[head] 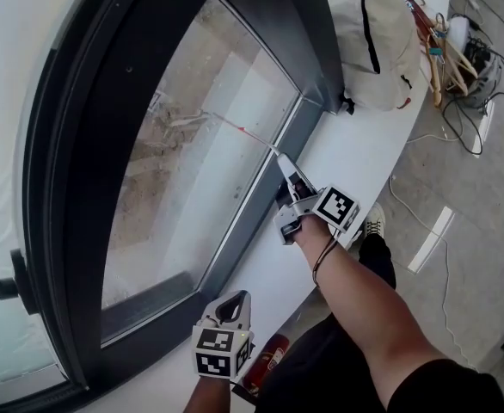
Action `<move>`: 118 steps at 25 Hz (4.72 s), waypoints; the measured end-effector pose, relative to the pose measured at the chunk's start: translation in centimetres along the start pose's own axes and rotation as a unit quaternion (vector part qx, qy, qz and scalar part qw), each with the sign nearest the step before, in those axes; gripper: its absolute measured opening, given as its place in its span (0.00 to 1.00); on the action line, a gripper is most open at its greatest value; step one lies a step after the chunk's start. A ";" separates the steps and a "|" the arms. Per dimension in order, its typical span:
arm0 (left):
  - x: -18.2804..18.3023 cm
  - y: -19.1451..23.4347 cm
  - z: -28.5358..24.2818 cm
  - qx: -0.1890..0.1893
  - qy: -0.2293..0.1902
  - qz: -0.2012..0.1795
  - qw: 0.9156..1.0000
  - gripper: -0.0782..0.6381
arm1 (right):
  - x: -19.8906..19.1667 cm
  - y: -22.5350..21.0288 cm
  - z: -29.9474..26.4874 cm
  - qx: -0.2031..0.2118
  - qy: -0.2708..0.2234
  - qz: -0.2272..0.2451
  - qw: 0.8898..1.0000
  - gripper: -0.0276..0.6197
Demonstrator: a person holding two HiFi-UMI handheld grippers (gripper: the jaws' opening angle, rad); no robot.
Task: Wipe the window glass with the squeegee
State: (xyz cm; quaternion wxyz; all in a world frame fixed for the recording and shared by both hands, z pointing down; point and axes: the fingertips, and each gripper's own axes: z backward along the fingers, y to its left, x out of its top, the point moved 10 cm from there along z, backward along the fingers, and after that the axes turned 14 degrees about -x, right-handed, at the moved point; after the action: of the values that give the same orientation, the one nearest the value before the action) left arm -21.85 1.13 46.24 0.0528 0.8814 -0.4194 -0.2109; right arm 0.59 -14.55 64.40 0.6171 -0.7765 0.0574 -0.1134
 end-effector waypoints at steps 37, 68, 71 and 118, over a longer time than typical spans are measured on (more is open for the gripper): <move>-12.3 3.1 2.4 -0.008 0.008 0.011 1.000 0.11 | -21.5 -5.0 6.8 -0.004 0.134 0.012 0.991 0.19; 1.7 0.6 -7.7 -0.053 0.040 -0.021 0.998 0.11 | 4.5 -5.1 2.5 -0.021 -0.036 0.025 0.999 0.19; 3.2 1.3 -9.4 -0.050 0.043 -0.014 0.998 0.11 | 7.8 -5.9 0.2 -0.025 -0.057 0.021 0.998 0.19; -4.7 6.5 -9.5 -0.017 0.030 0.044 0.998 0.11 | -0.6 -11.5 -2.3 0.015 0.003 0.015 1.000 0.19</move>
State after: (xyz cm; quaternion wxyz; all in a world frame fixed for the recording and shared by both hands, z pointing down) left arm -25.21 -0.28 58.09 0.0898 0.8670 -0.4524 -0.1886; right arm -1.10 -13.89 76.04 0.6300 -0.7659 0.0694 -0.1078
